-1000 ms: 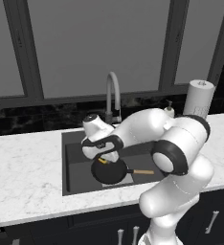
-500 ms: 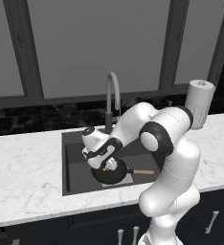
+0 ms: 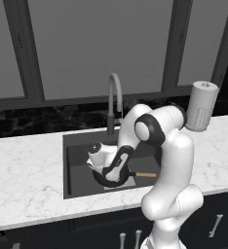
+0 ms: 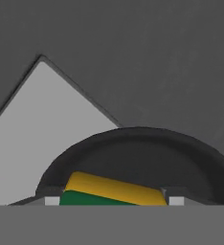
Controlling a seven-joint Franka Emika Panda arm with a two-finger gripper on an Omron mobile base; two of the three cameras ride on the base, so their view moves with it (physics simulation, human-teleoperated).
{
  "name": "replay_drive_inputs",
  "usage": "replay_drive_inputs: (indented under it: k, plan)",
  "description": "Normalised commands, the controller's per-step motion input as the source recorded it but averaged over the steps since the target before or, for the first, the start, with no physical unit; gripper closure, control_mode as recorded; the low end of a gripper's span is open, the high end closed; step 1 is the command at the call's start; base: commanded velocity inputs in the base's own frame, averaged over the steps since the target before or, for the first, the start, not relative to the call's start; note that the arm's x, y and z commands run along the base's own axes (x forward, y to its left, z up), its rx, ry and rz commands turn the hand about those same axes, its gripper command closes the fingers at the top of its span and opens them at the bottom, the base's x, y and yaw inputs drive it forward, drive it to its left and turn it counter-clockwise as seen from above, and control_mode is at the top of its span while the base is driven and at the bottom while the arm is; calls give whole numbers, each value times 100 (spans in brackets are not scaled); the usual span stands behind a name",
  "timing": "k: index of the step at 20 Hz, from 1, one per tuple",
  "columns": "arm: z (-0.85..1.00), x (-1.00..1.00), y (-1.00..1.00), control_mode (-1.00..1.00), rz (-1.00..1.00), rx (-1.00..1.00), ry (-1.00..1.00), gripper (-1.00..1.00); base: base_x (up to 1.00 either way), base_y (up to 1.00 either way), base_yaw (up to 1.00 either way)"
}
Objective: Pick the pan and sponge and place them into the sink. Then turn on the water.
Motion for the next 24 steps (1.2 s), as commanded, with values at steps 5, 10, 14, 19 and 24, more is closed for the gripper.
replay_drive_inputs:
  k: [5,10,14,19,24]
  plan:
    - [-47,26,0,-100,0,0,-12,100,0,0,0]
    - [-29,19,0,-100,0,0,-13,100,0,0,0]
    - [-11,13,0,-100,0,1,-14,100,0,0,0]
    - [-1,16,0,-100,0,1,-16,100,0,0,0]
    - [0,17,0,-100,0,2,-15,-100,0,0,0]
